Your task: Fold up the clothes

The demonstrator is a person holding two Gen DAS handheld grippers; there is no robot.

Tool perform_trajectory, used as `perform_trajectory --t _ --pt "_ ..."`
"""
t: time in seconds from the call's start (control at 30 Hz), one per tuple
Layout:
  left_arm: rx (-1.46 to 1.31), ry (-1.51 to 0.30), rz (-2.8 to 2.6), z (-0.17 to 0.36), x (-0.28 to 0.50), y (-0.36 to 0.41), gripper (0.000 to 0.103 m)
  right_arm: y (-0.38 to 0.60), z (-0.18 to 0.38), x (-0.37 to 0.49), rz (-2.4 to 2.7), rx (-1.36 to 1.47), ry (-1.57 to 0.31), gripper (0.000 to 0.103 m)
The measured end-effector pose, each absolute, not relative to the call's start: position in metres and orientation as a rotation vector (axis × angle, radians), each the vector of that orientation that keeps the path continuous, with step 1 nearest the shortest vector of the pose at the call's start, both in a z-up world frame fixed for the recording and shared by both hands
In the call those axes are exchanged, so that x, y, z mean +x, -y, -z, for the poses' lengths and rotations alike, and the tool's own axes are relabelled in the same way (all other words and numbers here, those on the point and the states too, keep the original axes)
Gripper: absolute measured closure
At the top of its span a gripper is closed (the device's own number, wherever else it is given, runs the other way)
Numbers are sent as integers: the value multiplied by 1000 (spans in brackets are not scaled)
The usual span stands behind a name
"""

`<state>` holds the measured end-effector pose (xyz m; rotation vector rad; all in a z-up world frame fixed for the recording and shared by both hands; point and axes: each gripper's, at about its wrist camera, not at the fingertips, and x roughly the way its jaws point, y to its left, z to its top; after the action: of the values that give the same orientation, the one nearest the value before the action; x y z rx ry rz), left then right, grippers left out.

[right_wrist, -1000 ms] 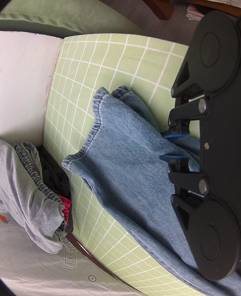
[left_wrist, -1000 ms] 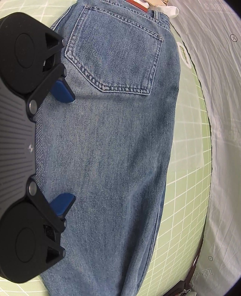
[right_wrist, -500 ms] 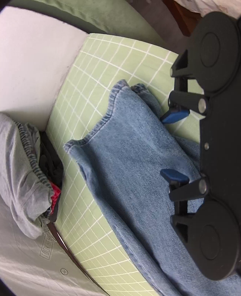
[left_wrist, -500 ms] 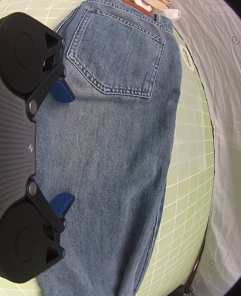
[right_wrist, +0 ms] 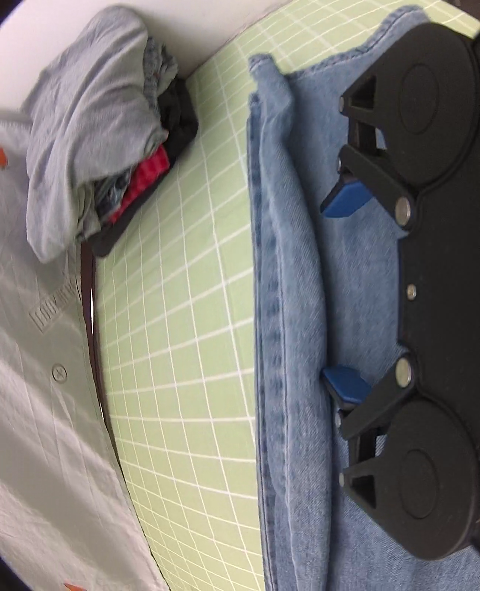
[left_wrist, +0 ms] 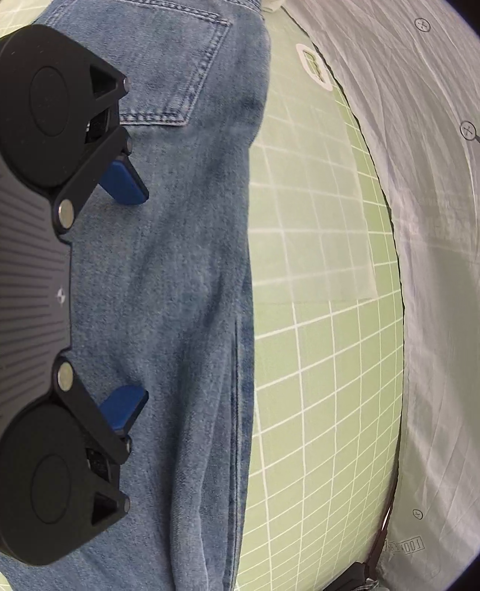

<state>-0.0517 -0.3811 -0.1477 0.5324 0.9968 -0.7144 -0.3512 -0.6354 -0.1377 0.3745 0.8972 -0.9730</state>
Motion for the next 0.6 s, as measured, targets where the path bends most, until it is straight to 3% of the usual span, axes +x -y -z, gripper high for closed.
perform_trajectory --t 0.37,0.6 --pt "552 -948 681 151 -19 448 0 690 143 -288 892 366 -883 8" --pt "506 -908 703 131 -55 418 0 651 121 -318 933 359 -817 6"
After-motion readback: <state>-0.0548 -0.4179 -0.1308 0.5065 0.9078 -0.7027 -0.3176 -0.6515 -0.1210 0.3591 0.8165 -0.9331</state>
